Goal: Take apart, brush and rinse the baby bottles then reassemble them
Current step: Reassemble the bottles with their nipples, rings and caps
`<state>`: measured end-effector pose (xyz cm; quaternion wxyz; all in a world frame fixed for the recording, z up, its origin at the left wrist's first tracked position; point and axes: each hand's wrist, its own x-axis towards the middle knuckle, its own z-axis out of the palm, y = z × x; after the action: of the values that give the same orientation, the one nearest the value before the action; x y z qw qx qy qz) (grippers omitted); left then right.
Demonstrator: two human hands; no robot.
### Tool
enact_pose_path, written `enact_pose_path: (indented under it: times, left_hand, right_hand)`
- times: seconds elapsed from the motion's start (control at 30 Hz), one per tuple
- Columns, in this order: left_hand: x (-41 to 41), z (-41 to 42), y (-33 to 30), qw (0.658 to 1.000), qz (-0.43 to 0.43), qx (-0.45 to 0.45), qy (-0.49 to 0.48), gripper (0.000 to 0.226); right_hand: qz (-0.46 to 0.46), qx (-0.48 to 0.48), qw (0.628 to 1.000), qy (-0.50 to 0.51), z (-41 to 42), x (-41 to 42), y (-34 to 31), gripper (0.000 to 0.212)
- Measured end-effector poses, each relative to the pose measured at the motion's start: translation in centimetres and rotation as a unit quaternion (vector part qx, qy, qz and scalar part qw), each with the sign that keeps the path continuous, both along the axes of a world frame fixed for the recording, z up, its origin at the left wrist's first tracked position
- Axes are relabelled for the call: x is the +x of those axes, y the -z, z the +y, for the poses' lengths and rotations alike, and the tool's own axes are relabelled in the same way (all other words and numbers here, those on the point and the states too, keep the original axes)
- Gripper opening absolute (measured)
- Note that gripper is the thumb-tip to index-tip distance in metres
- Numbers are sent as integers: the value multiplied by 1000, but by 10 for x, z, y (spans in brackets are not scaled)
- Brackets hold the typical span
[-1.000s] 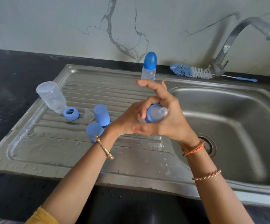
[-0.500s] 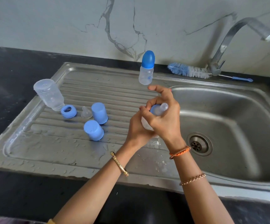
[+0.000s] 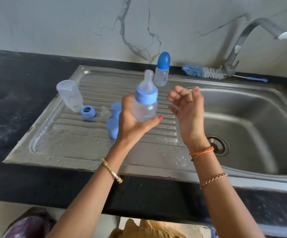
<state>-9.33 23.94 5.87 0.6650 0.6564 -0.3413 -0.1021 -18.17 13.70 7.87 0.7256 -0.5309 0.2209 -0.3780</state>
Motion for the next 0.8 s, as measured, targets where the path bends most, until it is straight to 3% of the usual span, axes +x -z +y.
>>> enact_pose_path:
  times: [0.07,0.17,0.23,0.37,0.43,0.53,0.6,0.8]
  left_hand:
    - [11,19,8,999,1,-35,-42,61]
    - [25,52,13,994,-27,-58,-93,63]
    - [34,69,18,993,-20,-36,-112,62]
    - [50,92,31,986,38,44,-153,59]
    - [52,95,37,983,62,57,-165,58]
    - [47,91,40,978,84,65,-179,51]
    - [44,89,42,977,96,64,-177,50]
    - [35,71,41,985,112,54,-123,50]
  right_hand:
    - [94,-35,995,0,14,6,6,31]
    - [188,-124,974,-29,36,23,24,6]
    - [244,-199,948,-45,47,38,34,22]
    - [305,-406,860,-55,68,63,46,60]
    - [350,-453,818,-62,76,72,49,65]
    - [402,-507,760,-61,84,80,53,54]
    - [404,-508,759,-56,86,79,54,47]
    - [366,-365,856,2,34,47,13,47]
